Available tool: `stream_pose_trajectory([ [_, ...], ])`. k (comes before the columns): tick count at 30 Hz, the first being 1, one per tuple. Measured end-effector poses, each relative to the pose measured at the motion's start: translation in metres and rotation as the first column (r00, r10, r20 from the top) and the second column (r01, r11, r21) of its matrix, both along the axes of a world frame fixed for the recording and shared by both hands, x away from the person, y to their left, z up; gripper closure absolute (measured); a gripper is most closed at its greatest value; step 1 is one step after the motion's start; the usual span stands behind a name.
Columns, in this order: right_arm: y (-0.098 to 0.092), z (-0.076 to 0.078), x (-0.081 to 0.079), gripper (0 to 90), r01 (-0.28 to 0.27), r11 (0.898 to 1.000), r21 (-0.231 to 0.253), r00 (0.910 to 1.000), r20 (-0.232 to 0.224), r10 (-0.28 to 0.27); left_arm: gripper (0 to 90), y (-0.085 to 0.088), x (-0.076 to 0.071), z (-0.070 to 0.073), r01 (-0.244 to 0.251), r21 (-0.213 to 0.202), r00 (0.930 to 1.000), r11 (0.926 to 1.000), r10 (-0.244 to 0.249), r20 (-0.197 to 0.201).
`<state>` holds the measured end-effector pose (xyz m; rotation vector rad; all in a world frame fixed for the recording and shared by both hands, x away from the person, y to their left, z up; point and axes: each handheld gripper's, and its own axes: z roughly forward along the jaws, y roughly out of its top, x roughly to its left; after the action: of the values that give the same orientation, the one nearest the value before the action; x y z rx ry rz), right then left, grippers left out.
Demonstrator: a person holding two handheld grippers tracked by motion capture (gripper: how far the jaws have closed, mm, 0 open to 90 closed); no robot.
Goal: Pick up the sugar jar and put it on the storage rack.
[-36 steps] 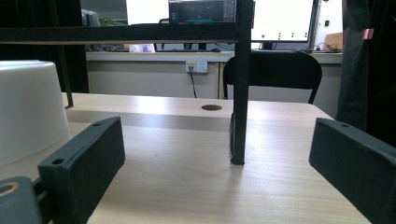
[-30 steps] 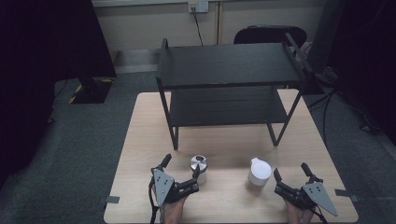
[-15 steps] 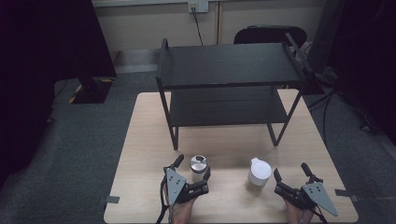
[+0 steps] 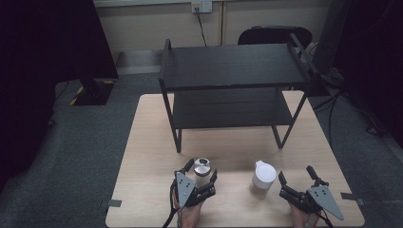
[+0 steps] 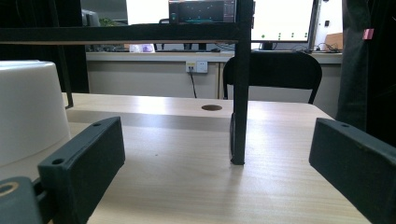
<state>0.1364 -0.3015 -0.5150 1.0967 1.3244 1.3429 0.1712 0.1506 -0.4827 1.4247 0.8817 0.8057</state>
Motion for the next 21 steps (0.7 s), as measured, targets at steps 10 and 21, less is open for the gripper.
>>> stream_pose_trajectory([
  [10, -0.0002, 0.0, -0.0004, 2.4, -0.001, 1.0, -0.001, 1.0, 0.0, 0.001, 26.5, -0.0035, 0.0063, -0.0063, -0.029, 0.01, 0.9991, 0.9995, 0.03, -0.03],
  [21, -0.0002, 0.0, -0.0004, 2.4, 0.0, 1.0, -0.001, 1.0, 0.0, 0.0, 34.9, -0.0022, 0.0096, -0.0082, -0.024, 0.008, 0.999, 0.9997, 0.024, -0.039],
])
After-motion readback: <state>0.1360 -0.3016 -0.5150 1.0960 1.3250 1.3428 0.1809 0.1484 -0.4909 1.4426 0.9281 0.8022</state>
